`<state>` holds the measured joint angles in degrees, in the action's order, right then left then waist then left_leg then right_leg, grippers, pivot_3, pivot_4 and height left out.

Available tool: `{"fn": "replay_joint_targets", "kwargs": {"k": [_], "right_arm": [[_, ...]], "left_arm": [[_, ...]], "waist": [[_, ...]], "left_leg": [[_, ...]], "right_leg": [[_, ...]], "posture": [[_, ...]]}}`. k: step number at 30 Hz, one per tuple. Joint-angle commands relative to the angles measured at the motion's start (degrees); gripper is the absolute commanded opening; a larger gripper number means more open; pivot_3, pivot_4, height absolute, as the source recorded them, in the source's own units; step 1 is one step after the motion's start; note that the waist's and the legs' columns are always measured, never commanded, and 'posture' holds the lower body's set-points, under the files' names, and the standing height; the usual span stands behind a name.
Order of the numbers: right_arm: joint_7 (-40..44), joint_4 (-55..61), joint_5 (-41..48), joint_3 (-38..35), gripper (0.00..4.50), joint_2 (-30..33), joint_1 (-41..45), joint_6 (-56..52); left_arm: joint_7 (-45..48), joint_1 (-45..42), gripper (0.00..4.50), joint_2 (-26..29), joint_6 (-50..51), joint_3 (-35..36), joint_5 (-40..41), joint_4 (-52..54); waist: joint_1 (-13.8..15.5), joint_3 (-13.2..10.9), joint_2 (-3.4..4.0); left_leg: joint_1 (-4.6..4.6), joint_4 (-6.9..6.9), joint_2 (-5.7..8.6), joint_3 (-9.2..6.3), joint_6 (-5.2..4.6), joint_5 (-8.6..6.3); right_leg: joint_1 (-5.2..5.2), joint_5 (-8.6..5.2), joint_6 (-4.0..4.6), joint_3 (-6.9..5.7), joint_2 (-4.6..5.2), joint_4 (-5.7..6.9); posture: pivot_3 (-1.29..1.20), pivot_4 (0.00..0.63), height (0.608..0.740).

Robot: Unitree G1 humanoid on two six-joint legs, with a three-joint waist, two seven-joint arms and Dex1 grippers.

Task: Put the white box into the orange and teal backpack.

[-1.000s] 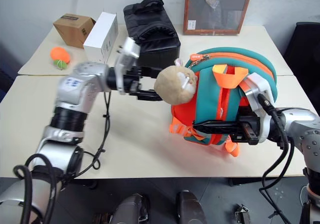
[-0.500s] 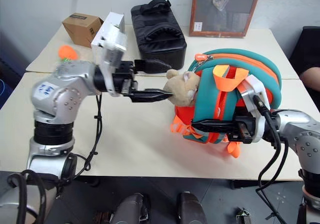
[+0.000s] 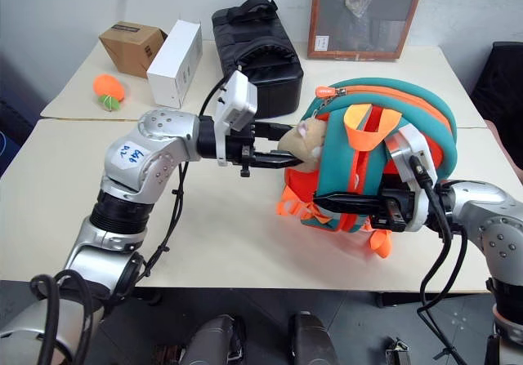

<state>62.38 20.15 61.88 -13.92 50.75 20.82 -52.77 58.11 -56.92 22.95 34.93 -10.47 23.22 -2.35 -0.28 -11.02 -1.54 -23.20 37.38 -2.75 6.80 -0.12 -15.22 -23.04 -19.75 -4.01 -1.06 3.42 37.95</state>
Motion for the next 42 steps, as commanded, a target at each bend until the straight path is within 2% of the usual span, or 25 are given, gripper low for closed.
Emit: {"fn": "replay_joint_targets", "kwargs": {"k": [1, 3, 8, 12, 19, 25, 31, 36, 42], "right_arm": [[-0.4, 0.8, 0.5, -2.4, 0.0, 0.2, -1.3, 0.9], [-0.7, 0.9, 0.6, -3.2, 0.0, 0.4, -2.8, 0.9], [-1.2, 1.7, 1.7, -5.9, 0.0, 0.4, -6.5, 1.0], [-2.3, 1.3, 2.9, -8.3, 0.0, 0.4, -8.2, 0.7], [-5.3, 0.9, 5.6, -10.4, 0.0, -0.6, -8.7, 0.8], [-6.5, 0.0, 6.3, -9.9, 0.0, -1.0, -7.5, 1.7], [-6.9, 0.6, 5.1, -7.8, 0.0, -2.7, -6.9, 2.7], [-6.7, 0.7, 5.1, -7.5, 0.0, -3.0, -7.0, 2.7], [-5.9, 2.4, 5.8, -7.2, 0.0, -3.3, -6.9, 2.6]], "left_arm": [[0.6, -3.4, 1.37, 3.1, -1.6, 4.8, 0.2, -3.4], [-0.1, -5.8, 1.16, 4.9, -2.4, 6.4, -0.7, -7.9], [2.2, -9.7, 1.16, 9.7, -7.6, 8.0, -3.0, -18.7], [4.9, -8.1, 1.16, 13.4, -11.2, 7.3, -5.3, -23.5], [5.5, 1.6, 1.16, 14.7, -11.2, 6.2, -5.8, -17.2], [5.5, 1.1, 1.16, 14.3, -7.3, 7.1, -4.3, -14.5], [9.0, 7.0, 1.16, 16.7, -11.2, 1.1, -9.7, -11.2], [5.5, 11.2, 1.16, 13.9, -15.4, -3.8, -15.3, -11.6], [-1.1, 10.4, 1.16, 6.4, -19.7, -6.5, -20.9, -20.0]], "waist": [[0.0, 0.0, 0.0], [0.1, 0.0, 0.0], [-0.1, 0.0, 0.0], [-0.2, 0.0, 0.0], [-0.2, 0.0, 0.0], [0.1, 0.0, 0.0], [-0.5, 0.0, 0.05], [-0.3, 0.0, 0.04], [0.2, 0.0, 0.04]], "left_leg": [[0.0, 0.0, 0.0, 0.0, 0.0, 0.0], [0.01, -0.01, 0.0, -0.01, 0.0, 0.0], [0.0, -0.03, 0.01, 0.03, -0.01, -0.01], [0.01, -0.04, -0.02, 0.04, 0.0, 0.0], [0.01, -0.03, -0.02, 0.04, 0.0, 0.0], [-0.01, 0.01, 0.0, 0.03, -0.03, -0.01], [0.04, -0.08, -0.02, 0.05, -0.01, 0.0], [0.02, -0.01, -0.01, 0.05, -0.02, -0.01], [0.0, 0.04, 0.0, 0.04, -0.11, -0.06]], "right_leg": [[0.0, 0.0, 0.0, 0.0, 0.0, 0.0], [0.0, 0.0, 0.0, -0.02, 0.0, 0.0], [-0.01, 0.0, 0.0, -0.02, 0.0, -0.05], [-0.02, 0.0, 0.0, -0.04, -0.02, -0.03], [-0.02, 0.0, 0.0, -0.01, 0.0, 0.0], [-0.02, 0.0, 0.0, -0.02, 0.01, 0.01], [-0.02, -0.01, 0.01, 0.0, -0.02, 0.02], [-0.02, -0.01, 0.01, 0.0, 0.0, 0.02], [0.0, 0.0, 0.01, 0.0, 0.02, 0.01]], "posture": [[0.0, 0.15, 0.74], [0.0, 0.15, 0.74], [0.0, 0.15, 0.74], [0.0, 0.15, 0.74], [0.0, 0.15, 0.74], [0.0, 0.15, 0.74], [0.0, 0.15, 0.74], [0.0, 0.15, 0.74], [0.0, 0.15, 0.74]]}}
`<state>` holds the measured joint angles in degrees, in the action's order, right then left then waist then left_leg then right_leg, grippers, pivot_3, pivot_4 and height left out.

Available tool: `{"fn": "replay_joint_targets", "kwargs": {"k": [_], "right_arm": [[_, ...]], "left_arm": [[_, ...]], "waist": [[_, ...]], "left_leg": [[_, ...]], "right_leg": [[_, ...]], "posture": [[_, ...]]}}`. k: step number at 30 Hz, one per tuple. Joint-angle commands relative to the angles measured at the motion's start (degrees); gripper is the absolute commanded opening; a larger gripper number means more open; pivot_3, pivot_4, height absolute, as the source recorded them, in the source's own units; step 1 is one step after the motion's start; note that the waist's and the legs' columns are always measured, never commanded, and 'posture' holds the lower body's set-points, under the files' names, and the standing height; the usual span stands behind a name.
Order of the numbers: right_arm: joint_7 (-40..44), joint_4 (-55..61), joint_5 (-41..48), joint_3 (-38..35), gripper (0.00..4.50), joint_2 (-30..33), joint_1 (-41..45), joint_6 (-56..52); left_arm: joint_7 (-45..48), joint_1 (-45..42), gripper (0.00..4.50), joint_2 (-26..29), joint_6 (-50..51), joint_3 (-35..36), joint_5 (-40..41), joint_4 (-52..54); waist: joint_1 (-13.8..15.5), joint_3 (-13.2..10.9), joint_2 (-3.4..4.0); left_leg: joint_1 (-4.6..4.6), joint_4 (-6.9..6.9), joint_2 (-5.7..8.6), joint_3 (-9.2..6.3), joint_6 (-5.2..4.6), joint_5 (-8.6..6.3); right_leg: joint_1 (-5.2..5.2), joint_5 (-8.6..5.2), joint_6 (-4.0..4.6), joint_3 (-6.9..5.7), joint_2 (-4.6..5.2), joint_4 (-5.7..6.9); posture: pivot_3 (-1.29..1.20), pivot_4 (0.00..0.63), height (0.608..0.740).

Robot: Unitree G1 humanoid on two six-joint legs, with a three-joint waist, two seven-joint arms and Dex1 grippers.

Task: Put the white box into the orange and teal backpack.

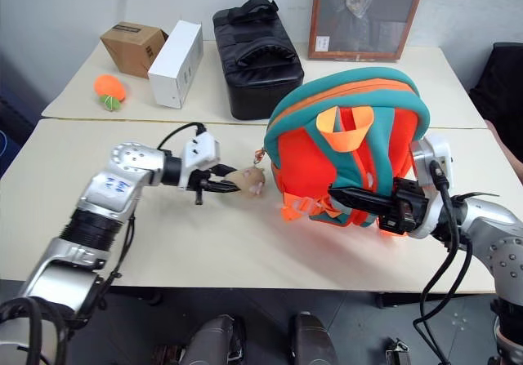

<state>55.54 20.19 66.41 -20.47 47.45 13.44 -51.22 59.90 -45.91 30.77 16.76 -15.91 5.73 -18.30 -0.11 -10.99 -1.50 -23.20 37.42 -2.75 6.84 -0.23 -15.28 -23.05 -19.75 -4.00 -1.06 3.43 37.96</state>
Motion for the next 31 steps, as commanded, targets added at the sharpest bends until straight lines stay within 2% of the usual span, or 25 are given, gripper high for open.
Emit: {"fn": "replay_joint_targets", "kwargs": {"k": [1, 4, 8, 9, 14, 19, 20, 21, 24, 26, 31], "right_arm": [[1.0, 2.9, 1.4, -0.6, 0.0, 0.0, 0.4, 1.1], [-1.3, 3.3, 0.7, -0.7, 0.0, -1.0, 0.9, 1.8], [-4.4, 2.9, -3.2, -0.6, 0.0, -1.9, -0.1, 3.5], [-4.7, 2.7, -4.2, -0.7, 0.31, -1.8, -0.8, 3.9], [-0.9, -1.3, -12.7, -3.3, 1.97, 2.4, -7.5, 8.2], [8.8, -9.6, -15.8, -13.0, 3.69, 10.0, -14.9, 10.3], [10.8, -11.5, -16.3, -14.7, 4.05, 11.6, -15.8, 10.5], [13.4, -14.6, -16.9, -17.0, 4.42, 13.8, -16.5, 10.4], [20.6, -24.4, -19.2, -21.7, 4.47, 20.5, -16.7, 10.9], [22.3, -28.3, -20.8, -21.8, 4.47, 23.0, -14.8, 12.4], [22.9, -33.6, -22.9, -18.2, 4.47, 23.3, -8.6, 13.8]], "left_arm": [[-4.0, -0.9, 1.16, -2.4, -2.4, -1.4, -4.4, -6.0], [-5.9, -1.6, 1.16, -3.8, -5.1, -1.5, -6.2, -9.8], [-5.6, -0.7, 1.16, -3.6, -3.4, 2.3, -3.1, -9.4], [-4.8, 0.0, 1.15, -3.0, -2.4, 3.3, -1.9, -8.0], [2.3, 8.3, 2.73, 4.4, 9.4, 10.9, 8.5, 7.9], [5.4, 17.6, 4.29, 14.1, 23.7, 23.4, 21.9, 23.4], [6.0, 19.0, 4.5, 15.8, 26.0, 26.0, 24.5, 25.3], [6.4, 20.2, 4.5, 18.1, 28.5, 29.4, 27.0, 26.8], [6.7, 22.4, 4.5, 24.8, 33.3, 38.5, 31.1, 28.2], [6.6, 23.0, 4.5, 27.9, 35.1, 42.3, 33.0, 28.4], [3.5, 25.9, 4.5, 29.6, 32.4, 45.1, 31.6, 29.5]], "waist": [[0.0, 0.0, 0.0], [0.0, 0.0, 0.0], [-0.1, 0.0, 0.01], [-0.2, 0.0, 0.01], [-1.1, 0.0, 0.01], [-1.4, 0.0, 0.01], [-1.4, 0.0, 0.01], [-1.4, 0.0, 0.01], [-1.5, 0.0, 0.01], [-1.5, 0.0, 0.01], [-1.6, 0.0, 0.02]], "left_leg": [[0.01, 0.0, 0.01, 0.0, 0.0, 0.0], [0.05, 0.05, 0.0, -0.01, -0.13, -0.08], [0.21, 0.05, -0.01, -0.06, -0.27, -0.15], [0.21, 0.04, -0.02, -0.06, -0.27, -0.15], [0.23, -0.14, -0.04, -0.06, 0.04, 0.01], [0.2, -0.15, -0.02, -0.07, 0.03, 0.0], [0.22, -0.15, -0.01, -0.07, 0.02, 0.0], [0.27, -0.14, -0.01, -0.08, 0.0, -0.02], [0.61, -0.29, 0.01, -0.08, -0.24, -0.17], [0.77, -0.39, -0.01, -0.04, -0.2, -0.2], [0.89, -0.47, -0.04, 0.01, -0.07, -0.27]], "right_leg": [[0.0, 0.0, 0.0, 0.0, 0.01, 0.01], [0.07, 0.0, 0.0, -0.02, 0.01, 0.02], [0.27, 0.0, 0.0, -0.04, 0.03, 0.01], [0.27, 0.0, 0.0, -0.05, 0.02, 0.01], [0.23, -0.01, 0.02, -0.05, 0.01, -0.01], [0.25, -0.01, 0.02, -0.07, 0.06, -0.1], [0.27, -0.01, 0.02, -0.06, 0.07, -0.1], [0.34, -0.01, 0.02, -0.07, 0.07, -0.12], [0.61, -0.02, 0.04, -0.06, 0.08, -0.2], [0.67, -0.06, 0.1, -0.05, 0.07, -0.22], [0.71, -0.11, 0.19, -0.03, 0.06, -0.21]], "posture": [[0.0, 0.15, 0.74], [0.0, 0.15, 0.74], [0.0, 0.15, 0.74], [0.0, 0.15, 0.74], [0.0, 0.15, 0.74], [0.0, 0.15, 0.74], [0.0, 0.15, 0.74], [0.0, 0.15, 0.74], [0.0, 0.15, 0.74], [0.0, 0.15, 0.74], [0.0, 0.15, 0.74]]}}
